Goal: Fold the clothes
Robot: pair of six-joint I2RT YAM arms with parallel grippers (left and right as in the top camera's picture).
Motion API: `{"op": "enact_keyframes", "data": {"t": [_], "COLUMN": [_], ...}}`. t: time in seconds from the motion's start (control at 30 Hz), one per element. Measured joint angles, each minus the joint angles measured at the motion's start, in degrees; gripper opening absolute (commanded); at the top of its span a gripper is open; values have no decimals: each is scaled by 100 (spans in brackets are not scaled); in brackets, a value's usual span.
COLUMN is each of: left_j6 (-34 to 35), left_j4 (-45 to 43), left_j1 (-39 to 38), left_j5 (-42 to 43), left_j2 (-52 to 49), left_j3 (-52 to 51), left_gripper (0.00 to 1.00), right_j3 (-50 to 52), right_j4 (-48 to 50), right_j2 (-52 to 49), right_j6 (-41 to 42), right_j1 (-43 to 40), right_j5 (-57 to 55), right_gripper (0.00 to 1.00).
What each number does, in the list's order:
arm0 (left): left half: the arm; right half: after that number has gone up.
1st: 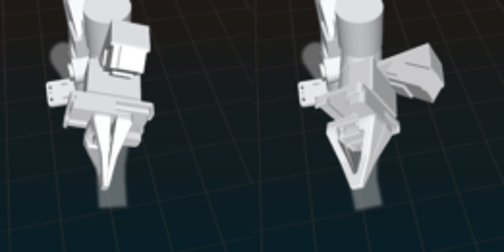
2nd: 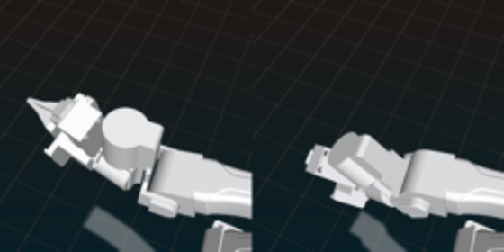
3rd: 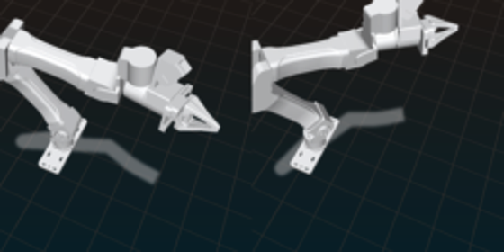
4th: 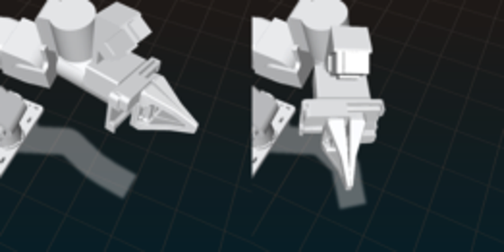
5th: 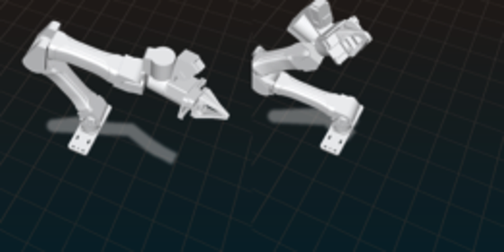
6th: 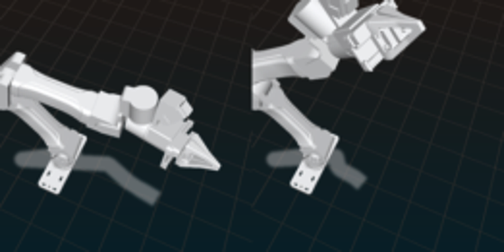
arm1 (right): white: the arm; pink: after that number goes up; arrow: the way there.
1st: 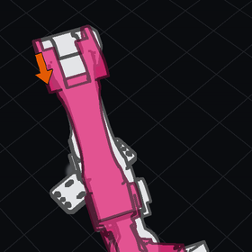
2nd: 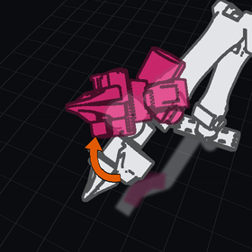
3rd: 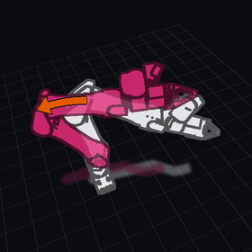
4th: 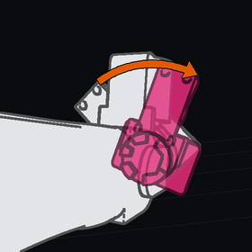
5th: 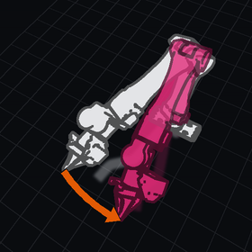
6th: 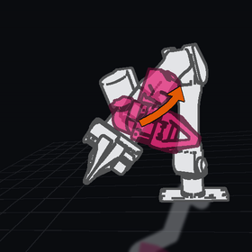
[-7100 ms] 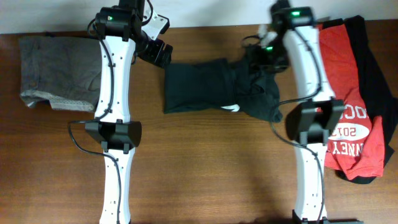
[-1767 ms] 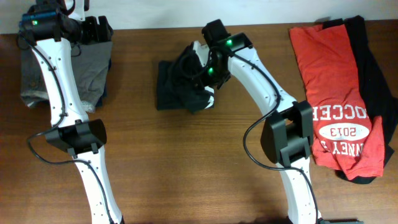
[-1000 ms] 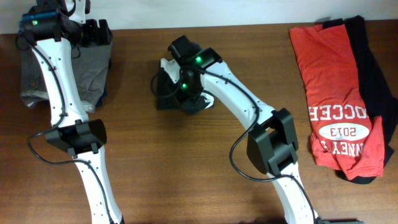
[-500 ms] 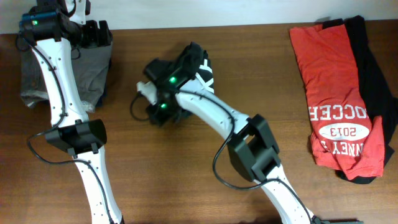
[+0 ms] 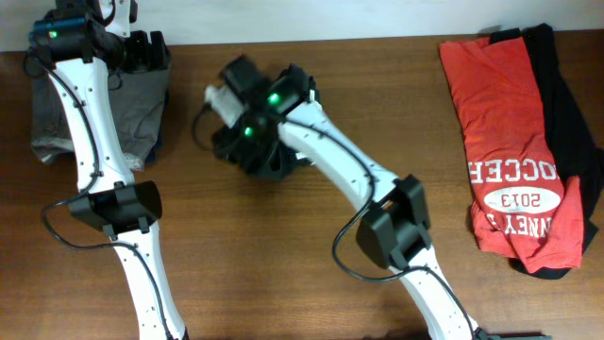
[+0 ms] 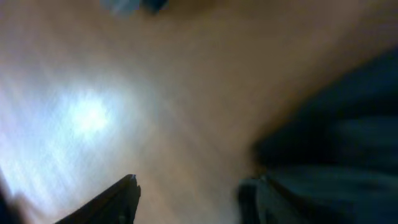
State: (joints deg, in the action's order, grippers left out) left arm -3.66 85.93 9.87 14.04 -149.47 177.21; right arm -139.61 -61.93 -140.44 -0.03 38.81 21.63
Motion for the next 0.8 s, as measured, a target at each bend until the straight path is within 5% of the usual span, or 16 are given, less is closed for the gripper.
{"op": "enact_keyframes", "data": {"t": [0.37,0.8], "left_j6": [0,0], "left_j4": [0,0], "left_j1": [0,0], "left_j5": [-13,-15], "left_j2": [0,0], "left_j3": [-2,-2], "left_gripper": [97,97], "right_j3": [417,1139], "right_j4": [557,1362], "right_j2": [0,-4], "right_j6": [1060,1749], "right_j1": [-1178,-1333], "right_j5": [-514,-890], "right_gripper": [56,56]}}
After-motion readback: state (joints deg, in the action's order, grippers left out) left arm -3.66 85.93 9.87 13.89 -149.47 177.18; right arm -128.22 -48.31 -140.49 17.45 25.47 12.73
